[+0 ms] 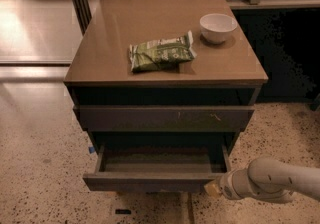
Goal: Close middle drawer
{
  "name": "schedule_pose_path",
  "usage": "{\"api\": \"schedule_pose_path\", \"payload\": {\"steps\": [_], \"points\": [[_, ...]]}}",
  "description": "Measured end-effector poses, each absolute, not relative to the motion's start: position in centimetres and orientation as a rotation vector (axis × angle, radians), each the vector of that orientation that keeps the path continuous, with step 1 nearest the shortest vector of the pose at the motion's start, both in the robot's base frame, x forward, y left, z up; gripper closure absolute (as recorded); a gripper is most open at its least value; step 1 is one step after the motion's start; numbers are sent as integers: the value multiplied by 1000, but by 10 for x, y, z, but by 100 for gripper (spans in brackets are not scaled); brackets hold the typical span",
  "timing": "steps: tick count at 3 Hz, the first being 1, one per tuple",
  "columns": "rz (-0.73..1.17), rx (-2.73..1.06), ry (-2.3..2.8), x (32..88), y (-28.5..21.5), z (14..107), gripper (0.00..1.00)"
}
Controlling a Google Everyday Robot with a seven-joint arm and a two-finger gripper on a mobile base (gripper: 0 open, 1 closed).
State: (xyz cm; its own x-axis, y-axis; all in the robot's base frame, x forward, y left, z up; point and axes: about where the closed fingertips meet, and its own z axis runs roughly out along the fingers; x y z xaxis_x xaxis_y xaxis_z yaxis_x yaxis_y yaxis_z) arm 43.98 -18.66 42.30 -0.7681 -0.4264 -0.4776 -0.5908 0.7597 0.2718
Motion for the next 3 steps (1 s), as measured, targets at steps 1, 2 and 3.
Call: {"api": "schedule_pose_path", "payload": {"steps": [1,2,3], "points": [[586,-776,2561,450,-181,418,100],[599,-798,2542,466,-175,415,100],[653,-867,2487,485,-171,411,100]]}}
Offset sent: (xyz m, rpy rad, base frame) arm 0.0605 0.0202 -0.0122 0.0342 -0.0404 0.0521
